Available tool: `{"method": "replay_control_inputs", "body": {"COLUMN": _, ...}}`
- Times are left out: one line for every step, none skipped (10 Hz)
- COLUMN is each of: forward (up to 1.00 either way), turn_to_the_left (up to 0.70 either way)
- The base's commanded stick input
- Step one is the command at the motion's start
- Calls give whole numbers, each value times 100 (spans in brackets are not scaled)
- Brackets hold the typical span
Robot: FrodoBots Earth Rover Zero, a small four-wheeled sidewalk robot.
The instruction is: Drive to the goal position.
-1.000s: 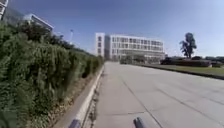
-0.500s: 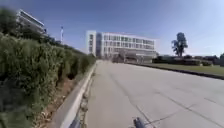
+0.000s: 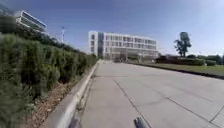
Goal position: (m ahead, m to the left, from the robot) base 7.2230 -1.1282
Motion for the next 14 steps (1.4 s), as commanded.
{"method": "replay_control_inputs", "body": {"forward": 70, "turn_to_the_left": 0}}
{"method": "replay_control_inputs", "body": {"forward": 72, "turn_to_the_left": 2}}
{"method": "replay_control_inputs", "body": {"forward": 81, "turn_to_the_left": 9}}
{"method": "replay_control_inputs", "body": {"forward": 85, "turn_to_the_left": 0}}
{"method": "replay_control_inputs", "body": {"forward": 85, "turn_to_the_left": 1}}
{"method": "replay_control_inputs", "body": {"forward": 85, "turn_to_the_left": 4}}
{"method": "replay_control_inputs", "body": {"forward": 85, "turn_to_the_left": 6}}
{"method": "replay_control_inputs", "body": {"forward": 85, "turn_to_the_left": 8}}
{"method": "replay_control_inputs", "body": {"forward": 87, "turn_to_the_left": 7}}
{"method": "replay_control_inputs", "body": {"forward": 100, "turn_to_the_left": 3}}
{"method": "replay_control_inputs", "body": {"forward": 100, "turn_to_the_left": 1}}
{"method": "replay_control_inputs", "body": {"forward": 100, "turn_to_the_left": 5}}
{"method": "replay_control_inputs", "body": {"forward": 100, "turn_to_the_left": 2}}
{"method": "replay_control_inputs", "body": {"forward": 100, "turn_to_the_left": -32}}
